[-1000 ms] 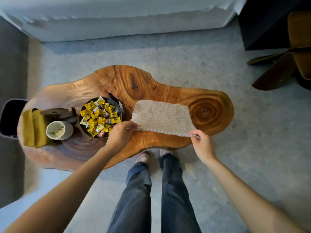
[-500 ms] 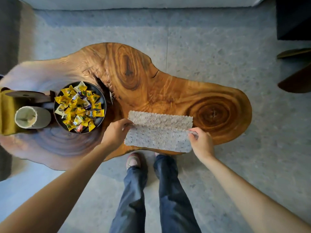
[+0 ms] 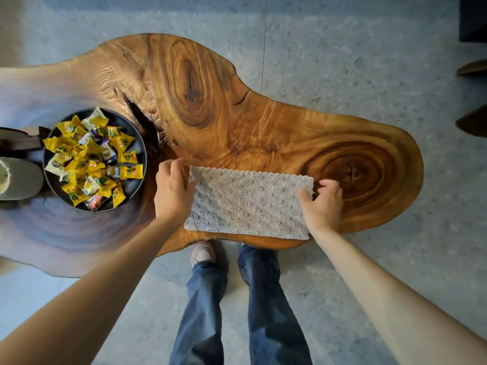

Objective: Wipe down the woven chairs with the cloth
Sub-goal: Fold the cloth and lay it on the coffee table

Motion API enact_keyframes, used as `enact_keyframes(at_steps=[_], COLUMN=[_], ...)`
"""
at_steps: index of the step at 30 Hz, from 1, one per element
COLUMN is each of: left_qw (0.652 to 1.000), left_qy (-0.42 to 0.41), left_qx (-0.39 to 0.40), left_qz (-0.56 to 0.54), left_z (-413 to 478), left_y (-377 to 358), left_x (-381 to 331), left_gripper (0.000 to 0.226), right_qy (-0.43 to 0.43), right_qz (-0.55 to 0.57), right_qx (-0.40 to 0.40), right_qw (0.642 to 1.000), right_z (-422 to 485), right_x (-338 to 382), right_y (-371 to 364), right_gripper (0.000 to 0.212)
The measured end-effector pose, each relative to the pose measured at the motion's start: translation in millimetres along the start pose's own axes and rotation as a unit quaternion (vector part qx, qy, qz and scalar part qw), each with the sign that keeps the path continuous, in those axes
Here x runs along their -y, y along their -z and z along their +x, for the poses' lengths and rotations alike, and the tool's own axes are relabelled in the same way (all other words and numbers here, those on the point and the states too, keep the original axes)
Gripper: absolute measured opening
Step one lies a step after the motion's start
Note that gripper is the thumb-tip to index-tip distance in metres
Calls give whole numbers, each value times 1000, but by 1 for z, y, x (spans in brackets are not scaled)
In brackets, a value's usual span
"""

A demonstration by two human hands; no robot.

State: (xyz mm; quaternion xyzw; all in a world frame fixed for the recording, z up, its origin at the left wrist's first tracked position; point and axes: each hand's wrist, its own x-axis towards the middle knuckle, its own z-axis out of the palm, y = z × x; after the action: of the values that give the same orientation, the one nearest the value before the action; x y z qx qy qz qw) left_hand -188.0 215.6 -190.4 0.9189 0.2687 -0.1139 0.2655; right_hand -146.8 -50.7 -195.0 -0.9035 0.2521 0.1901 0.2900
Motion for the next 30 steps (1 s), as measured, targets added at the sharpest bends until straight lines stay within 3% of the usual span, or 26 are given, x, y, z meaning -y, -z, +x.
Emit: enact_keyframes(at_steps=[2,6,11,13,17,19,21,24,30], left_qw=[998,985,985,982,959,960,962,921,888], left_qy=[-54,-143,-96,-80,30,55,105,182,189], left_qx=[-4,86,144,156,194,162,125,160,190], left_qz=[4,48,-30,-76,-207,-222,-220,-304,-373], left_z=[-15,-41,-47,-42,-35,-34,-31,-33,-38], left_y=[0,-8,-10,-7,1,1,2,2,4], left_x=[1,11,21,22,24,32,41,49,61], left_gripper=[49,50,53,54,48,47,44,35,35], right_qy=[-44,-93,6,74,160,191,201,191,177], right_qz=[14,34,101,95,99,106,100,88,45], right_qx=[13,39,9,14,50,72,97,118,196], right_qw=[999,994,995,993,981,973,969,971,963], right_z=[-7,-19,-39,-55,-89,-102,-112,-122,-124], right_x=[-6,-12,3,16,52,68,81,92,98], right_y=[-4,-12,0,5,-7,-24,-46,-81,-116], right_gripper=[49,41,20,20,22,23,25,26,34])
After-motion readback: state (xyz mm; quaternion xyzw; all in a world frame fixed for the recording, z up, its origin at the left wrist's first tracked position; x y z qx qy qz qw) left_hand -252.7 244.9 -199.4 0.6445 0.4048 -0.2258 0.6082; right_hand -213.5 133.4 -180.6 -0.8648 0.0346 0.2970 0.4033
